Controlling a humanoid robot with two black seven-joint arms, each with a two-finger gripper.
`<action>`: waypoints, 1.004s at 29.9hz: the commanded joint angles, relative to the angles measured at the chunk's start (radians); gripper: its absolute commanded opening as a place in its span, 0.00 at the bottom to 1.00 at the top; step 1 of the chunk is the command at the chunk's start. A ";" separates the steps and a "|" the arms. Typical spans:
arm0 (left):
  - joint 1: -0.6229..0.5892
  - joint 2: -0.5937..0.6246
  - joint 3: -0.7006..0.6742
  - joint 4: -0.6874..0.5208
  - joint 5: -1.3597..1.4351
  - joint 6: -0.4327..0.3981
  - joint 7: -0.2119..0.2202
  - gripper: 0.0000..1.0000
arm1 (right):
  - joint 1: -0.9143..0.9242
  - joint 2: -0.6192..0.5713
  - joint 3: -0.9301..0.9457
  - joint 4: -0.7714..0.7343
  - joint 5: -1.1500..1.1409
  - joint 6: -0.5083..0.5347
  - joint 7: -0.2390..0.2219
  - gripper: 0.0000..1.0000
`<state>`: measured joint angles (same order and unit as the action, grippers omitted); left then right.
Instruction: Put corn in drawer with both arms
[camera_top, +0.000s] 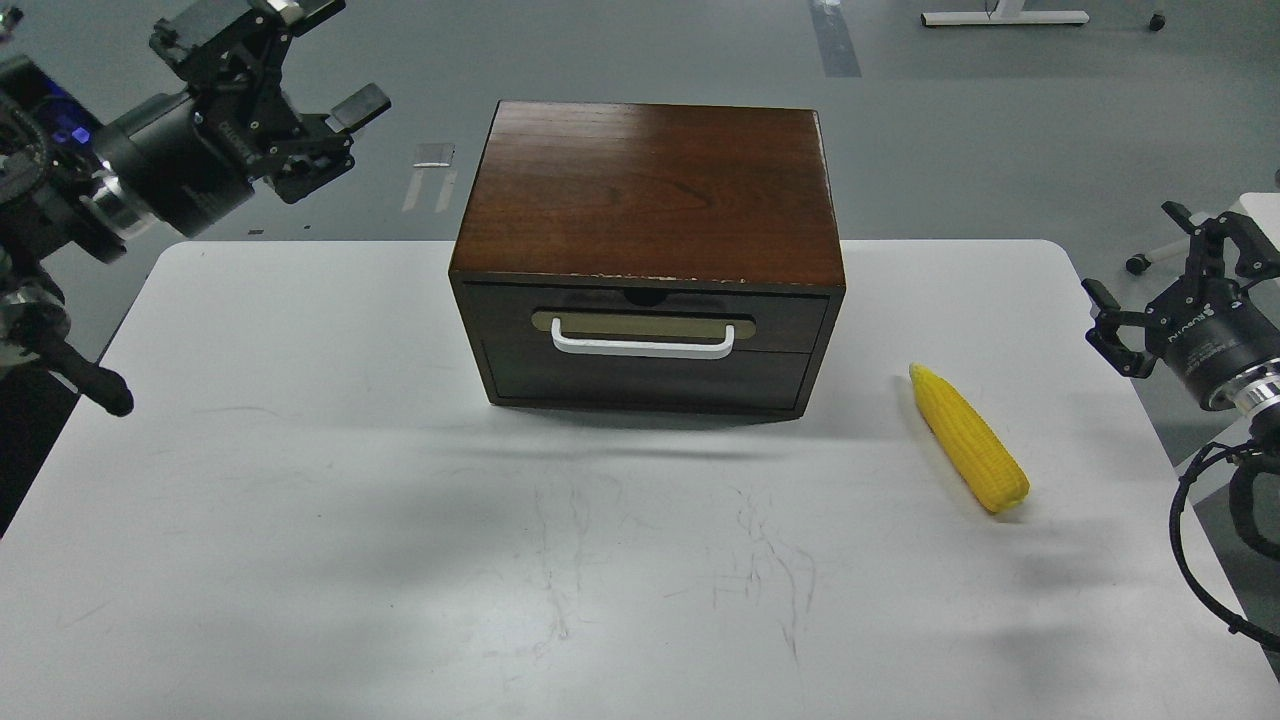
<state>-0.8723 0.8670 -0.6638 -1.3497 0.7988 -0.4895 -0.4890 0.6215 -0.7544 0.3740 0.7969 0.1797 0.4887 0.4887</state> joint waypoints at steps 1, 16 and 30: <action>-0.104 0.004 0.012 -0.095 0.260 0.001 0.000 0.98 | 0.004 0.000 -0.003 -0.001 0.000 0.000 0.000 1.00; -0.415 -0.259 0.360 -0.169 1.111 0.001 0.000 0.98 | 0.006 -0.014 -0.009 -0.001 -0.003 0.000 0.000 1.00; -0.387 -0.353 0.515 -0.097 1.383 0.001 0.000 0.98 | 0.001 -0.017 -0.007 -0.001 -0.003 0.000 0.000 1.00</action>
<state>-1.2672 0.5307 -0.1529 -1.4805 2.1773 -0.4887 -0.4887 0.6228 -0.7716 0.3666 0.7961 0.1764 0.4887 0.4887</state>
